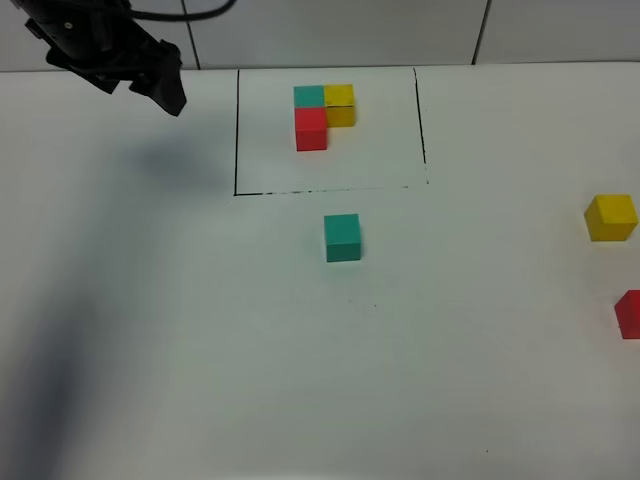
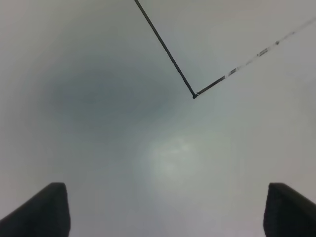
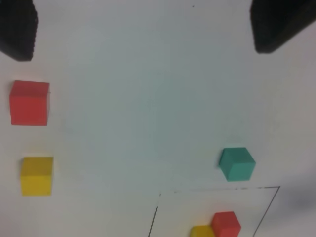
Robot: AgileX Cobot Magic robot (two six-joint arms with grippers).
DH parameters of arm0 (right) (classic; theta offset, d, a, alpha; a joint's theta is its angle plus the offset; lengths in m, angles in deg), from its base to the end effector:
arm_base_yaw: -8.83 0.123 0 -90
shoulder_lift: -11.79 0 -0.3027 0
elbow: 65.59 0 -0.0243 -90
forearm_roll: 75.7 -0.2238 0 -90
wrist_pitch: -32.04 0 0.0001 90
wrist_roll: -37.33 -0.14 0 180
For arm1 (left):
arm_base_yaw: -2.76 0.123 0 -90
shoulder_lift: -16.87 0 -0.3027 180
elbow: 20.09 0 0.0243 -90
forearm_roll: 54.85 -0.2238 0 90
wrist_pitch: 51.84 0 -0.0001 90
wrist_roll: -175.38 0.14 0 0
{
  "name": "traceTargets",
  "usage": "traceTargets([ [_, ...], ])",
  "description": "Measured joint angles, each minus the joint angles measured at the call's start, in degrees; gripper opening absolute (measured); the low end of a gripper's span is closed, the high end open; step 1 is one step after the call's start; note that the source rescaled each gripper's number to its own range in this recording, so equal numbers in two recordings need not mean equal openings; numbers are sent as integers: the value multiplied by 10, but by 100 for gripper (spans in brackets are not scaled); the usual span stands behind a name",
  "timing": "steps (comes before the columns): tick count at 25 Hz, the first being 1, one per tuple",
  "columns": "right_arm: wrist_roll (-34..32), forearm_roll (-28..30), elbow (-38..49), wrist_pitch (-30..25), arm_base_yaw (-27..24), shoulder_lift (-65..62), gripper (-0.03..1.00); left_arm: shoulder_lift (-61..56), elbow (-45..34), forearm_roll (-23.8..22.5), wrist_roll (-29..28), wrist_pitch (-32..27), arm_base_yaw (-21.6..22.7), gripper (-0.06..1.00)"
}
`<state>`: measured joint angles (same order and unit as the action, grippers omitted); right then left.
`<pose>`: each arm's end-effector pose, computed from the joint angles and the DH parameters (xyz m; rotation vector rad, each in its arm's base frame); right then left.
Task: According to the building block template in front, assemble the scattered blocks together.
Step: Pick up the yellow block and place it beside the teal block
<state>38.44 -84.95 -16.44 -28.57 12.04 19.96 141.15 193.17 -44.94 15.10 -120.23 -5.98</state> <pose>-0.0027 0.0195 0.2430 -0.0830 2.0528 0.2165 0.4353 -0.0896 0.2643 0.6326 2.6889 -0.1895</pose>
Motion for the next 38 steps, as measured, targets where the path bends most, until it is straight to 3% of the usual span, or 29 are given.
traceTargets([
  [10,0,0,0,0,0,0,82,-183,-174,9,-7,7,44,81],
  [25,0,0,0,1,0,0,82,-579,-471,-13,-79,118,44,81],
  [38,0,-1,0,2,0,0,82,-837,-650,-3,-101,135,44,81],
])
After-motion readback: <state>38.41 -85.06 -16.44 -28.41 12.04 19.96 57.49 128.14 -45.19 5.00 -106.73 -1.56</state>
